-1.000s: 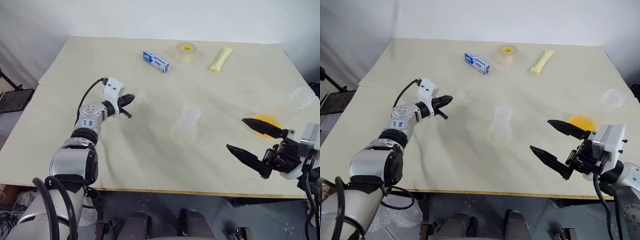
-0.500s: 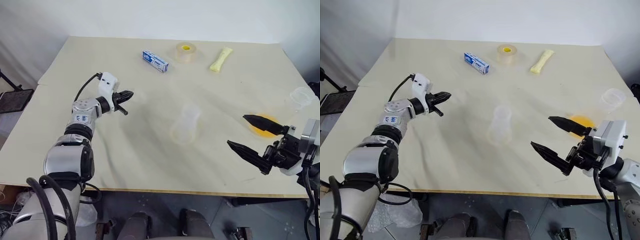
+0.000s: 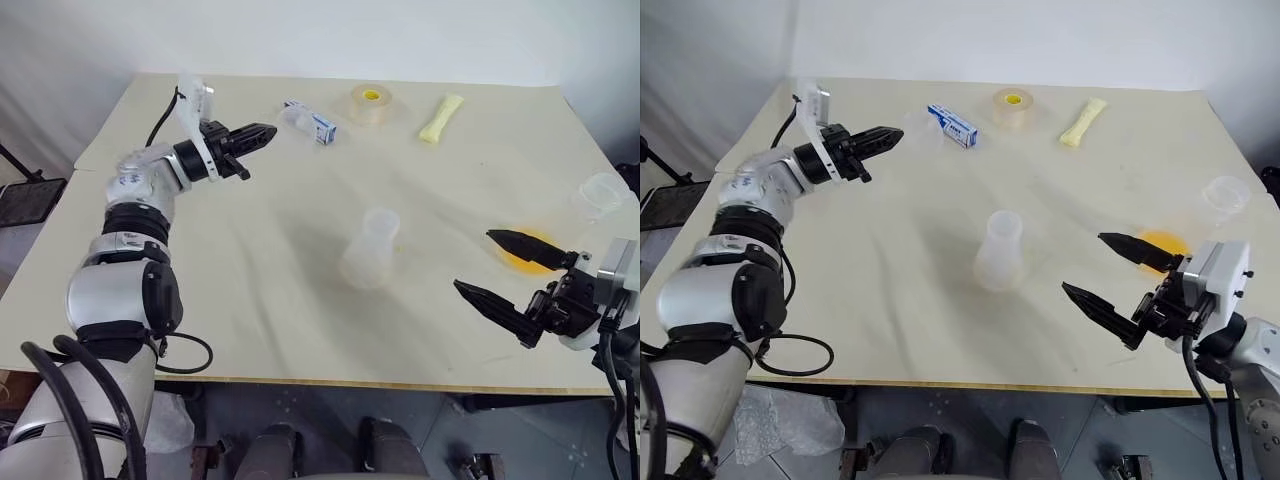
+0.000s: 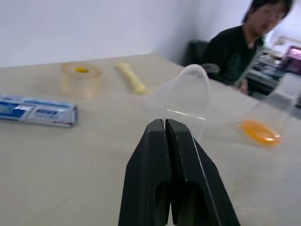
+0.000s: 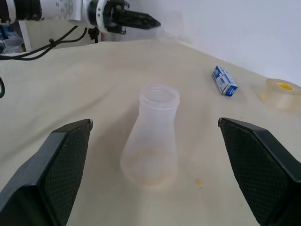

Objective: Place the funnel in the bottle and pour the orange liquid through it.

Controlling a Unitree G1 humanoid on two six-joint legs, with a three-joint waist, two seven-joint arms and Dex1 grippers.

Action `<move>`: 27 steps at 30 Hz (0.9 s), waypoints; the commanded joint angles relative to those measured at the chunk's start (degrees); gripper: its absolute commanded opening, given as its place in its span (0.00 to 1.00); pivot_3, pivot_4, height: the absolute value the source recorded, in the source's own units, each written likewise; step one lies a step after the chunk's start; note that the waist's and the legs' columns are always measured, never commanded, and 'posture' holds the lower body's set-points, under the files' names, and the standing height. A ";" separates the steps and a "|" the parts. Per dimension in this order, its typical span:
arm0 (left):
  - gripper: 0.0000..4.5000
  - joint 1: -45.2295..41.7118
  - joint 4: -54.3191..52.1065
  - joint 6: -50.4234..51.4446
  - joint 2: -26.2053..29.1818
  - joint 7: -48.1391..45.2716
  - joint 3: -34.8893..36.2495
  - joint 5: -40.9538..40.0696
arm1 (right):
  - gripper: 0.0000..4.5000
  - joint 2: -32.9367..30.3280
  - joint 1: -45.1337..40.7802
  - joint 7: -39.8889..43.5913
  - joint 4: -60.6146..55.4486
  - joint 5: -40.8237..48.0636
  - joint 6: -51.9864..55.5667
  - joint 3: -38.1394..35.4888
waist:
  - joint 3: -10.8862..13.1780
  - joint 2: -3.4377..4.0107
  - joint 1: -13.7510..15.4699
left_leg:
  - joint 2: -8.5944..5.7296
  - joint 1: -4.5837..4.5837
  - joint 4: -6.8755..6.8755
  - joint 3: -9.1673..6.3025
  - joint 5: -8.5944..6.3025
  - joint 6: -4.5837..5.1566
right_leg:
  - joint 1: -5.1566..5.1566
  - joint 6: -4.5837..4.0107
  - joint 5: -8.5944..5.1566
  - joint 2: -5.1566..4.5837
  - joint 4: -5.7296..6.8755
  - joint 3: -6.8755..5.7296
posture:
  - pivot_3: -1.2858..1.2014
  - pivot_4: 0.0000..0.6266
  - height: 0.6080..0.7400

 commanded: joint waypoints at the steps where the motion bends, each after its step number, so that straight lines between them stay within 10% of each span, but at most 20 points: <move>1: 0.01 -2.88 -5.14 6.96 1.06 -6.24 -2.40 -1.14 | 1.00 0.52 -0.07 -0.08 -0.58 0.10 -1.23 -0.46 | 0.00 0.00 0.04 | 0.00 0.00 0.00 -0.01 0.00 0.01 | 0.00 0.00 0.00 0.00 0.01 0.00 | 0.52 0.24 1.00; 27: 0.01 -9.11 -26.36 52.50 10.26 -26.73 -30.70 -18.11 | 1.00 2.22 1.17 0.23 -0.22 -1.13 -1.84 0.80 | 0.00 0.00 -0.08 | -0.01 -0.08 -0.01 0.04 0.00 0.01 | -0.38 -0.02 -0.01 0.02 0.39 0.56 | 0.52 0.24 1.00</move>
